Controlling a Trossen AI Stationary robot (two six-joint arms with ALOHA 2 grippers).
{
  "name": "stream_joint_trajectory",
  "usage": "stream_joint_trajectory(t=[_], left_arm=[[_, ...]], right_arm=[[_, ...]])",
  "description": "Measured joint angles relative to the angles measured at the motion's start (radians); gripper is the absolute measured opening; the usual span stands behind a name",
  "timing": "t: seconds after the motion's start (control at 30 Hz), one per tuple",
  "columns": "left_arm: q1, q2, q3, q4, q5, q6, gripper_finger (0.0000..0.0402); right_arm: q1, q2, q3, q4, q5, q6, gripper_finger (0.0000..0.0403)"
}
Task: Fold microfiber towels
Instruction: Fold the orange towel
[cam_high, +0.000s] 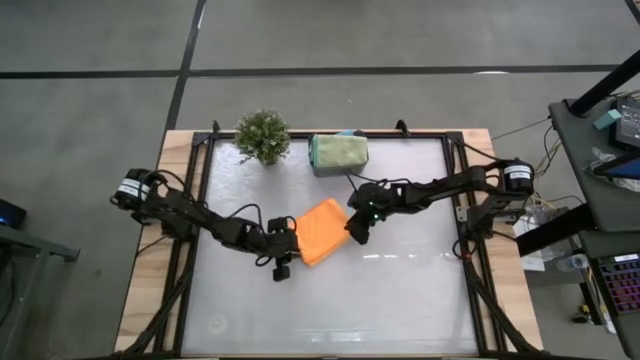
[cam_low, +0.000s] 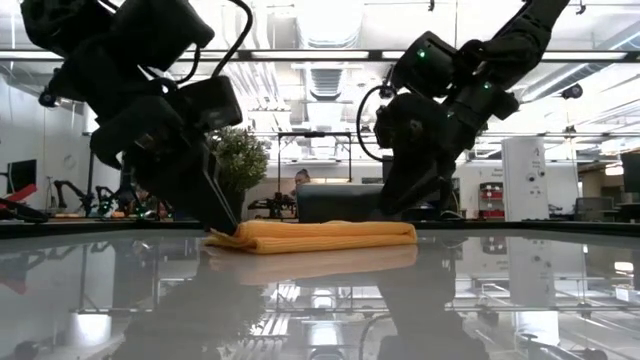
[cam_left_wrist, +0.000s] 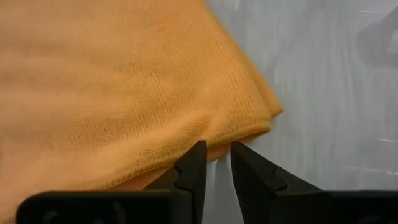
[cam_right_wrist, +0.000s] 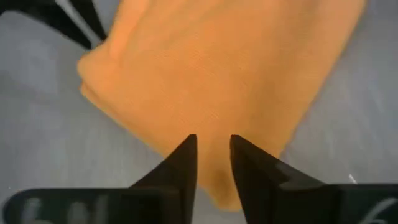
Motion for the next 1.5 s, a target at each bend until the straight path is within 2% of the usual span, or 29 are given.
stream_joint_trajectory(t=[0.2, 0.4, 0.6, 0.73, 0.8, 0.9, 0.97, 1.07, 1.33, 1.5], left_arm=[[0.000, 0.025, -0.001, 0.006, -0.012, 0.007, 0.0059], [0.000, 0.071, 0.000, 0.079, -0.015, 0.001, 0.0059], [0.000, 0.088, 0.002, 0.097, -0.014, 0.001, 0.0059], [0.000, 0.088, 0.002, 0.094, -0.012, 0.001, 0.0059], [0.000, 0.088, 0.002, 0.093, -0.012, 0.001, 0.0059], [0.000, 0.088, 0.002, 0.092, -0.011, 0.000, 0.0059], [0.000, 0.089, 0.002, 0.091, -0.011, 0.000, 0.0059], [0.000, 0.089, 0.002, 0.090, -0.011, 0.000, 0.0059], [-0.001, 0.089, 0.001, 0.097, -0.020, 0.007, 0.0059], [-0.001, 0.069, -0.002, 0.086, -0.027, 0.037, 0.0059]], right_arm=[[-0.029, 0.007, 0.003, 0.007, 0.046, 0.041, 0.0152], [-0.063, 0.007, 0.003, 0.015, 0.089, 0.045, 0.0193], [-0.085, 0.017, 0.002, 0.023, 0.108, 0.032, 0.0203], [-0.088, 0.083, 0.002, 0.076, 0.123, 0.018, 0.0203], [-0.088, 0.127, 0.007, 0.133, 0.095, 0.020, 0.0203], [-0.089, 0.176, 0.016, 0.214, -0.018, 0.011, 0.0202], [-0.089, 0.189, 0.019, 0.248, -0.076, 0.023, 0.0192], [-0.089, 0.191, 0.026, 0.251, -0.092, 0.034, 0.0159], [-0.086, 0.188, 0.038, 0.254, -0.101, 0.003, 0.0025], [-0.086, 0.174, 0.041, 0.247, -0.099, 0.000, 0.0015]])
